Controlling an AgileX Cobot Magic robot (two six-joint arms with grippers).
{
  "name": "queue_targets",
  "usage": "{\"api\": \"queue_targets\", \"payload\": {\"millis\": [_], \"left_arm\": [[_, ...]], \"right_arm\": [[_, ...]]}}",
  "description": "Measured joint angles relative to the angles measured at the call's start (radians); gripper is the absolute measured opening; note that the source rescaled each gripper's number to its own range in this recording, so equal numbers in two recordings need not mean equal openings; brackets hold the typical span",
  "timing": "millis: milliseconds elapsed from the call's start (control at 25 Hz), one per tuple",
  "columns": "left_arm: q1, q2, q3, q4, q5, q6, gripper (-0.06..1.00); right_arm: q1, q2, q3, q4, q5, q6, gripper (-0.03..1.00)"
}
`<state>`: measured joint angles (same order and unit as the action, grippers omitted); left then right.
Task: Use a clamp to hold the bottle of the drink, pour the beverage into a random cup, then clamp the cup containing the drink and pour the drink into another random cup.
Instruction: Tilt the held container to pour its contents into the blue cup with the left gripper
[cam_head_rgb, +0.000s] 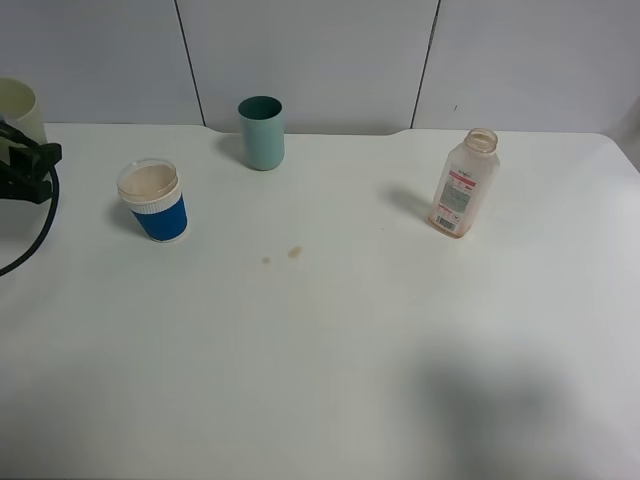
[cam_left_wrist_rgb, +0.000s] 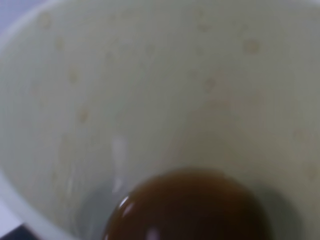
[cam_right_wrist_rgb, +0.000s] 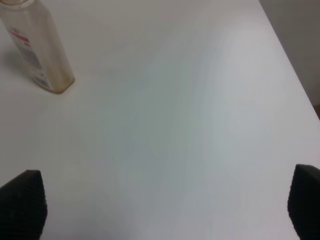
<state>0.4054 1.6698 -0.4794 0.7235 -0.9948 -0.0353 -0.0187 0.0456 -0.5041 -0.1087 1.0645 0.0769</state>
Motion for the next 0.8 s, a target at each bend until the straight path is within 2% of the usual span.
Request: {"api": "queue_targets", "payload": {"millis": [200, 440, 800], "left_arm": [[0.000, 0.000, -0.038, 0.031, 0.099, 0.006, 0.00], [0.000, 0.000, -0.038, 0.054, 0.160, 0.029, 0.00], [-0.075, 0.000, -0.119, 0.066, 0.301, 0.048, 0.00]], "right_arm": [[0.000, 0.000, 0.000, 0.000, 0.000, 0.000, 0.93], [0.000, 0.000, 0.000, 0.000, 0.000, 0.000, 0.93], [0.000, 0.000, 0.000, 0.000, 0.000, 0.000, 0.93]]}}
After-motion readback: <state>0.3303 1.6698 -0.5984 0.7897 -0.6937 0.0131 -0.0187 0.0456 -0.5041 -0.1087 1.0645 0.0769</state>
